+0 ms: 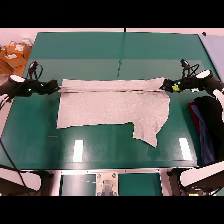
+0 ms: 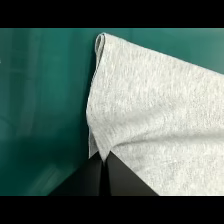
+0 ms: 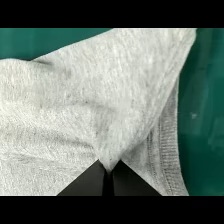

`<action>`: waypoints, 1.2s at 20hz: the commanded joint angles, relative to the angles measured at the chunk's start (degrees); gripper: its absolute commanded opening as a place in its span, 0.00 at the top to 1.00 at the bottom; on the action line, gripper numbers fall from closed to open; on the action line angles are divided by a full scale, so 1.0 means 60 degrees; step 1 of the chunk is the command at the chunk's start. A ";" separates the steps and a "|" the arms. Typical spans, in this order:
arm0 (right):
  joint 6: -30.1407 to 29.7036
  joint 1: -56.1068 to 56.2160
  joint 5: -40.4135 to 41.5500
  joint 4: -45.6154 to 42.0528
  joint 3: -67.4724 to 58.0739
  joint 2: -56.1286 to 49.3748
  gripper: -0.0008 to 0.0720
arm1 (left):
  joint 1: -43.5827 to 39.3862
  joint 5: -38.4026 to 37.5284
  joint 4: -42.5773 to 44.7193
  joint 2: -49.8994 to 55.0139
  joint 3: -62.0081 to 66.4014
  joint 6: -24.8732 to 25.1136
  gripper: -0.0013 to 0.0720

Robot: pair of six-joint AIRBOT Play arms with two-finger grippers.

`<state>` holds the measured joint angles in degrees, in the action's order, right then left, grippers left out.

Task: Fold the shirts.

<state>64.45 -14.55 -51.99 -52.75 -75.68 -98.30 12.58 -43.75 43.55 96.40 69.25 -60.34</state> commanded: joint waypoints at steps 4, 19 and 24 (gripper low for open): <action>0.0080 0.0444 0.0178 -0.0295 0.0076 -0.0015 0.97 | -0.0026 -0.0251 0.0171 0.0102 0.0007 -0.0117 0.96; 0.3650 -0.1443 -0.4087 -0.3060 0.3282 0.4914 0.98 | 0.0532 -0.6572 0.1504 -0.2426 -0.0306 -0.2127 0.96; 0.4717 -0.1439 -0.3122 -0.2776 0.7187 0.8633 0.96 | -0.0306 -0.3198 0.1639 -0.7905 -0.6473 -0.3570 0.96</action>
<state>88.36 -22.98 -74.41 -70.43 -44.40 -57.56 13.08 -74.32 52.62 64.31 47.40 -75.46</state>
